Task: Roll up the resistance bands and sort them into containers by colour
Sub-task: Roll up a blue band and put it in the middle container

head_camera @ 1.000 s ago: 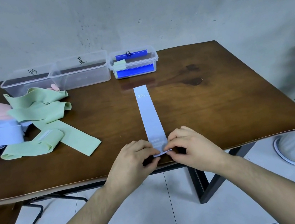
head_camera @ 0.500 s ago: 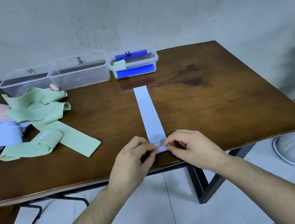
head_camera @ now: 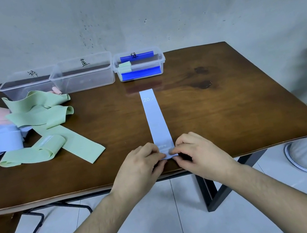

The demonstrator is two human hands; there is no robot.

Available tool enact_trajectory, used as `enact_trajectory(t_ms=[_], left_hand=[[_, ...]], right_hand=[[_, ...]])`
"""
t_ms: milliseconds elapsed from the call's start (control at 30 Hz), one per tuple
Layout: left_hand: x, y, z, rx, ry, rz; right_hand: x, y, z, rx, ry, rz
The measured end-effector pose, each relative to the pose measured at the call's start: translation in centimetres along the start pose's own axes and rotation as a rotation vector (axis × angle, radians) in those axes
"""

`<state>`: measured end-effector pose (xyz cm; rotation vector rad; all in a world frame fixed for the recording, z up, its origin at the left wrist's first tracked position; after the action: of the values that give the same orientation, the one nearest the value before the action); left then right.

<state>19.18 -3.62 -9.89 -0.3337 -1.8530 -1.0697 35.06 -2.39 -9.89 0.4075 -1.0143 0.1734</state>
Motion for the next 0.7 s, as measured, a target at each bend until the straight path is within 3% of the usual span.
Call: enact_trajectory(t_ms=[167,500,700], left_hand=[[0.02,-0.36,-0.38,-0.04,0.026,-0.018],[-0.08,-0.28,-0.01,0.104,-0.082,-0.016],[0.03,0.01,0.6,0.145,-0.151,-0.012]], right_hand=[[0.09,-0.11,0.06,0.016,0.004,-0.027],[-0.1,0.02,0.25,0.025,-0.008,-0.023],[-0.12,0.41,-0.64,-0.09,0.15,0.058]])
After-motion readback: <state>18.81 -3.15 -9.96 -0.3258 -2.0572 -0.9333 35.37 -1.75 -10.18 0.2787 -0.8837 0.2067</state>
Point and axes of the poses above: each hand's wrist, its own y-axis towards the middle knuckle, its own x-axis out of the back of the hand, z = x × y, the point moved 6 cm from there along y, towards the middle knuckle, and after that the axes turned 14 degrees about -x, right-handed, at the moved point
